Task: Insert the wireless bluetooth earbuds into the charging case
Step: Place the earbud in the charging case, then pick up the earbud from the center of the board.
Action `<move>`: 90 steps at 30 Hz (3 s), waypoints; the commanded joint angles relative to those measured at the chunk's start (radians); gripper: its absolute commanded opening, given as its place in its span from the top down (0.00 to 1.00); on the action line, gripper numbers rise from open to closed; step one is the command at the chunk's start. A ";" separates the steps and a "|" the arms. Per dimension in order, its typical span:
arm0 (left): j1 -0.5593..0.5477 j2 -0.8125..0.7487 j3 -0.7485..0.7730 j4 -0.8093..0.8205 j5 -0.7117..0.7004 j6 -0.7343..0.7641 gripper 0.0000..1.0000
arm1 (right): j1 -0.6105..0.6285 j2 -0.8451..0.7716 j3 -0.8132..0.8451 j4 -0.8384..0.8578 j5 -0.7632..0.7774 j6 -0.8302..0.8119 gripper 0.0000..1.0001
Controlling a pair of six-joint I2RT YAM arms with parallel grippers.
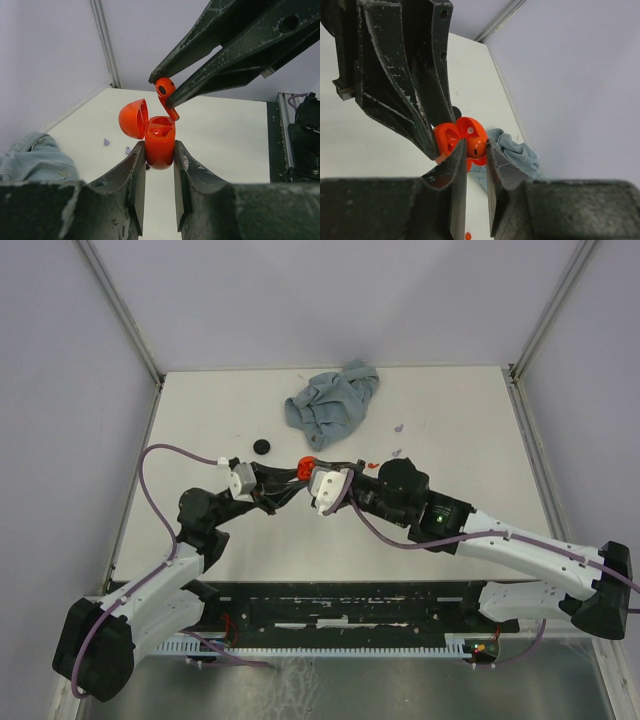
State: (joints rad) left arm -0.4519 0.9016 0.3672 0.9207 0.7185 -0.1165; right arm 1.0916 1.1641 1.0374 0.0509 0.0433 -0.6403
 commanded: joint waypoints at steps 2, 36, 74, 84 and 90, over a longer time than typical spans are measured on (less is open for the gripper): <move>-0.003 0.002 0.039 0.090 0.022 -0.057 0.97 | 0.015 0.003 -0.026 0.098 0.036 -0.049 0.92; -0.004 0.028 0.021 0.196 -0.080 -0.201 0.97 | 0.036 -0.015 -0.047 0.049 -0.040 0.036 0.76; -0.003 0.002 -0.034 0.101 -0.023 -0.060 0.97 | 0.035 -0.044 0.108 -0.078 0.224 0.554 0.30; -0.004 0.009 -0.033 0.105 -0.018 -0.055 0.97 | 0.035 -0.002 0.171 -0.218 0.291 0.631 0.30; -0.003 0.006 -0.034 0.111 -0.015 -0.058 0.97 | 0.034 0.039 0.198 -0.281 0.291 0.640 0.30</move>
State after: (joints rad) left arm -0.4553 0.9192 0.3325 0.9966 0.7086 -0.2146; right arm 1.1221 1.1862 1.1782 -0.1944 0.3061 -0.0242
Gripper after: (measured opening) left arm 0.313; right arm 0.697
